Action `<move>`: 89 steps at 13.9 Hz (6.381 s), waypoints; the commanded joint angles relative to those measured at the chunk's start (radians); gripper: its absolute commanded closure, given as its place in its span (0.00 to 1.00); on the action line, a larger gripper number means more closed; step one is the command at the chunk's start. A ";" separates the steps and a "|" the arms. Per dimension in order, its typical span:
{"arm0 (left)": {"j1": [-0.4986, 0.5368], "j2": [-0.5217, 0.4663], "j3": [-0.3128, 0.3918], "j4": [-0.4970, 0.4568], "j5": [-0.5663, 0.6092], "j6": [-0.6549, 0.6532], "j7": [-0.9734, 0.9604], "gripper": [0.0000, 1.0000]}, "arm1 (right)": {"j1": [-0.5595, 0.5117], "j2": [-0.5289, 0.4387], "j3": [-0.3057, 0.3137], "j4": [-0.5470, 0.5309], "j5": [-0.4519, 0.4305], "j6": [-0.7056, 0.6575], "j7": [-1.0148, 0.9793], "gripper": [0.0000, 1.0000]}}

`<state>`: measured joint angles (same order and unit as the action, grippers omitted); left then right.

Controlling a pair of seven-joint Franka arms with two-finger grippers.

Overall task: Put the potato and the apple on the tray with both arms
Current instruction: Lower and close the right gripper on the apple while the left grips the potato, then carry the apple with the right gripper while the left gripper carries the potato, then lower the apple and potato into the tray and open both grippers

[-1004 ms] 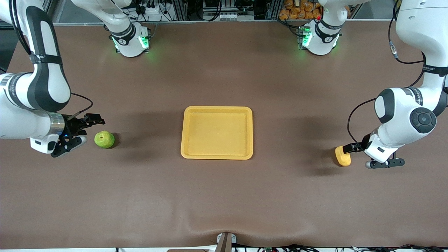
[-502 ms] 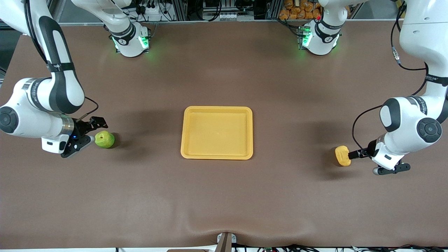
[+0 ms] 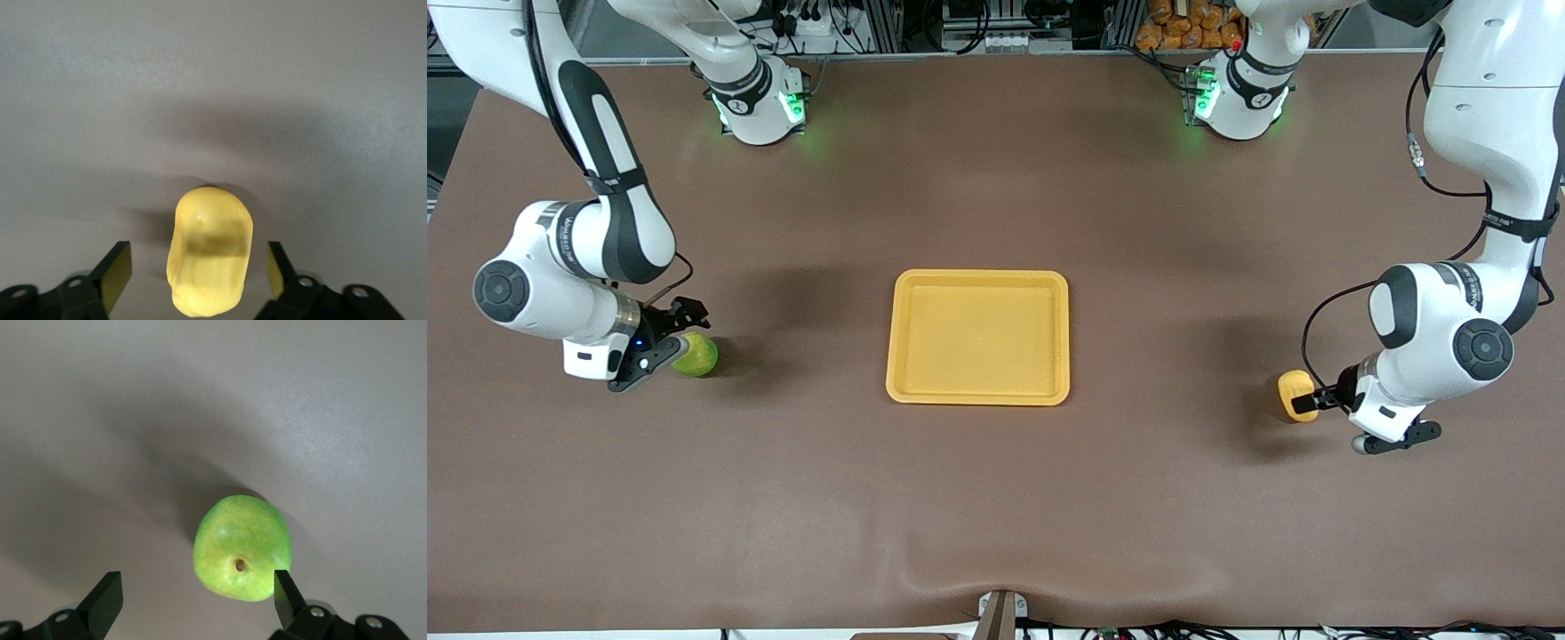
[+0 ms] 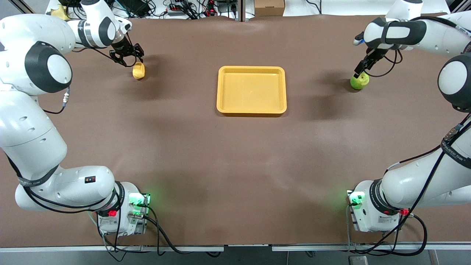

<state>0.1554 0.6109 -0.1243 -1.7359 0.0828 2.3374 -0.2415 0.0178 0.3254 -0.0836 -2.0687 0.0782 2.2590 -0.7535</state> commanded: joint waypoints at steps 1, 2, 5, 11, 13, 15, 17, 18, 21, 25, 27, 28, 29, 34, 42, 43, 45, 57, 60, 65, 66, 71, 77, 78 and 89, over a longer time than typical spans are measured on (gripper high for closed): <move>0.000 0.016 -0.003 0.015 -0.017 0.002 -0.021 0.16 | -0.013 -0.020 0.004 -0.079 -0.012 0.098 -0.053 0.00; -0.002 0.016 -0.003 0.013 -0.017 0.002 -0.024 0.18 | -0.013 -0.017 0.004 -0.092 -0.012 0.135 -0.078 0.00; -0.005 0.020 -0.003 0.010 -0.017 0.002 -0.027 0.20 | -0.013 0.000 0.002 -0.103 -0.012 0.189 -0.133 0.00; -0.007 0.030 -0.005 0.006 -0.017 0.002 -0.027 0.28 | -0.038 0.063 0.002 -0.102 -0.012 0.276 -0.210 0.00; -0.007 0.032 -0.005 0.002 -0.017 0.002 -0.027 0.34 | -0.048 0.079 0.002 -0.102 -0.012 0.294 -0.233 0.00; -0.007 0.032 -0.005 -0.001 -0.017 0.002 -0.027 0.47 | -0.052 0.081 0.004 -0.102 -0.012 0.297 -0.233 0.00; -0.008 0.032 -0.005 -0.002 -0.017 0.002 -0.025 0.66 | -0.052 0.083 0.004 -0.102 -0.012 0.295 -0.233 0.00; -0.014 0.032 -0.005 -0.002 -0.017 0.000 -0.025 0.78 | -0.052 0.083 0.004 -0.102 -0.012 0.295 -0.233 0.00; -0.026 0.030 -0.005 -0.002 -0.017 -0.009 -0.025 0.94 | -0.050 0.084 0.004 -0.100 -0.012 0.292 -0.231 0.46; -0.042 0.016 -0.006 0.002 -0.017 -0.032 -0.025 0.96 | -0.052 0.081 0.004 -0.097 -0.011 0.281 -0.231 0.94; -0.053 0.001 -0.006 0.004 -0.017 -0.050 -0.025 0.97 | -0.048 0.077 0.005 -0.084 -0.011 0.251 -0.242 0.99; -0.060 -0.011 -0.011 0.006 -0.018 -0.072 -0.027 0.97 | -0.048 0.075 0.005 -0.068 -0.011 0.223 -0.250 1.00; -0.063 -0.016 -0.018 0.009 -0.018 -0.091 -0.027 0.97 | -0.048 0.073 0.005 -0.044 -0.011 0.180 -0.250 1.00; -0.066 -0.057 -0.080 0.012 -0.018 -0.165 -0.082 0.97 | -0.030 0.064 0.010 0.074 -0.009 -0.018 -0.309 1.00; -0.066 -0.083 -0.204 0.047 -0.015 -0.262 -0.237 0.97 | 0.154 0.003 0.031 0.079 0.000 -0.021 -0.434 1.00; -0.066 -0.083 -0.219 0.058 -0.015 -0.279 -0.237 0.97 | 0.174 -0.009 0.031 0.079 0.000 -0.022 -0.434 1.00; -0.068 -0.083 -0.254 0.061 -0.017 -0.285 -0.237 0.97 | 0.203 -0.017 0.031 0.079 0.003 -0.022 -0.428 1.00; -0.354 -0.036 -0.284 0.154 0.043 -0.282 -0.511 0.98 | 0.411 -0.009 0.070 0.171 0.015 -0.021 -0.362 1.00; -0.413 -0.004 -0.281 0.173 0.107 -0.271 -0.585 0.98 | 0.481 0.004 0.068 0.174 0.015 -0.003 -0.362 1.00; -0.447 0.023 -0.281 0.174 0.126 -0.225 -0.590 0.98 | 0.499 0.043 0.070 0.171 0.021 0.042 -0.360 0.99; -0.450 0.032 -0.279 0.174 0.126 -0.211 -0.590 0.98 | 0.501 0.053 0.070 0.171 0.029 0.045 -0.360 0.99; -0.479 0.067 -0.278 0.174 0.133 -0.147 -0.585 0.97 | 0.542 0.075 0.071 0.168 0.064 0.097 -0.360 0.98; -0.491 0.104 -0.276 0.174 0.182 -0.118 -0.573 0.97 | 0.573 0.150 0.071 0.165 0.064 0.162 -0.362 0.94; -0.493 0.111 -0.276 0.174 0.184 -0.116 -0.573 0.97 | 0.574 0.152 0.070 0.165 0.064 0.163 -0.363 0.92; -0.504 0.153 -0.276 0.191 0.233 -0.093 -0.568 0.87 | 0.593 0.207 0.070 0.145 0.064 0.225 -0.360 0.72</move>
<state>-0.3301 0.7373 -0.4102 -1.5801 0.2922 2.2427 -0.8109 0.6028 0.5372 -0.0109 -1.9206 0.1321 2.4851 -1.1137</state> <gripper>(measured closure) 0.533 0.176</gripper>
